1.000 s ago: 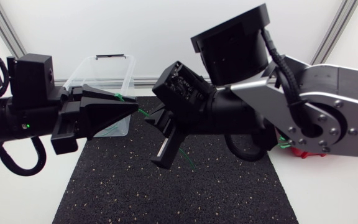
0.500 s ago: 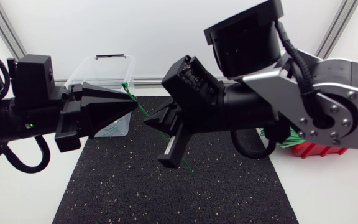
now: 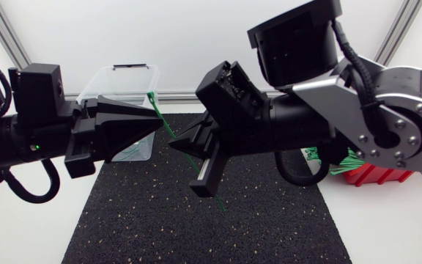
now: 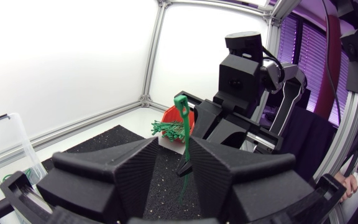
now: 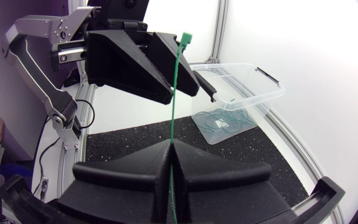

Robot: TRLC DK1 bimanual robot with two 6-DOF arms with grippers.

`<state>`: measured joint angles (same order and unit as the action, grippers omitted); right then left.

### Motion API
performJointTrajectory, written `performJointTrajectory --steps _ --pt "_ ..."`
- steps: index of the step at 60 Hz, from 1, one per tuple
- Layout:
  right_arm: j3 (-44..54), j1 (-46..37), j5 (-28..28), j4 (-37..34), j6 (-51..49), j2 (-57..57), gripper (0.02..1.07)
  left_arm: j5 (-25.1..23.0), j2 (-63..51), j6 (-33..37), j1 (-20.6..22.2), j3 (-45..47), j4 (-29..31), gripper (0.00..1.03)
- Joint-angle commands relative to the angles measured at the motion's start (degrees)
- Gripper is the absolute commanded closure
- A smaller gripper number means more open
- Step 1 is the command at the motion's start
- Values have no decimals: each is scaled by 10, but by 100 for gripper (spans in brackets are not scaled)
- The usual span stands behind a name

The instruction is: Take a green cable tie from the red box, thread the tail through the head to close it, then place it in the transparent bin on the left.

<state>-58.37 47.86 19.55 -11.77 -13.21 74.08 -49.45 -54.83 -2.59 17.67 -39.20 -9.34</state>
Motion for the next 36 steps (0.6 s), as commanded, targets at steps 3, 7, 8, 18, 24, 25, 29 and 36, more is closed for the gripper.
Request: performJointTrajectory --steps 3,7,8,18,24,25,29,36 --pt "-3 -5 7 -2 15 1 101 -6 -3 -17 7 3 -9 63" --pt "-3 -5 9 -2 15 3 101 -7 -2 -18 9 3 -9 63" --pt "-3 -4 9 -2 15 3 101 -7 -2 -18 8 3 -9 63" --pt "-2 -4 13 -2 16 6 101 -7 0 -19 6 2 -9 63" --pt "-2 -2 13 -1 17 8 101 -7 2 -24 7 0 -9 63" --pt "-2 -2 13 -1 17 8 101 -7 3 -25 6 0 -9 63" --pt "-3 -2 14 -1 17 8 101 -7 7 -28 6 0 -10 64" --pt "-2 -1 17 0 19 12 101 -7 10 -34 4 0 -16 67"
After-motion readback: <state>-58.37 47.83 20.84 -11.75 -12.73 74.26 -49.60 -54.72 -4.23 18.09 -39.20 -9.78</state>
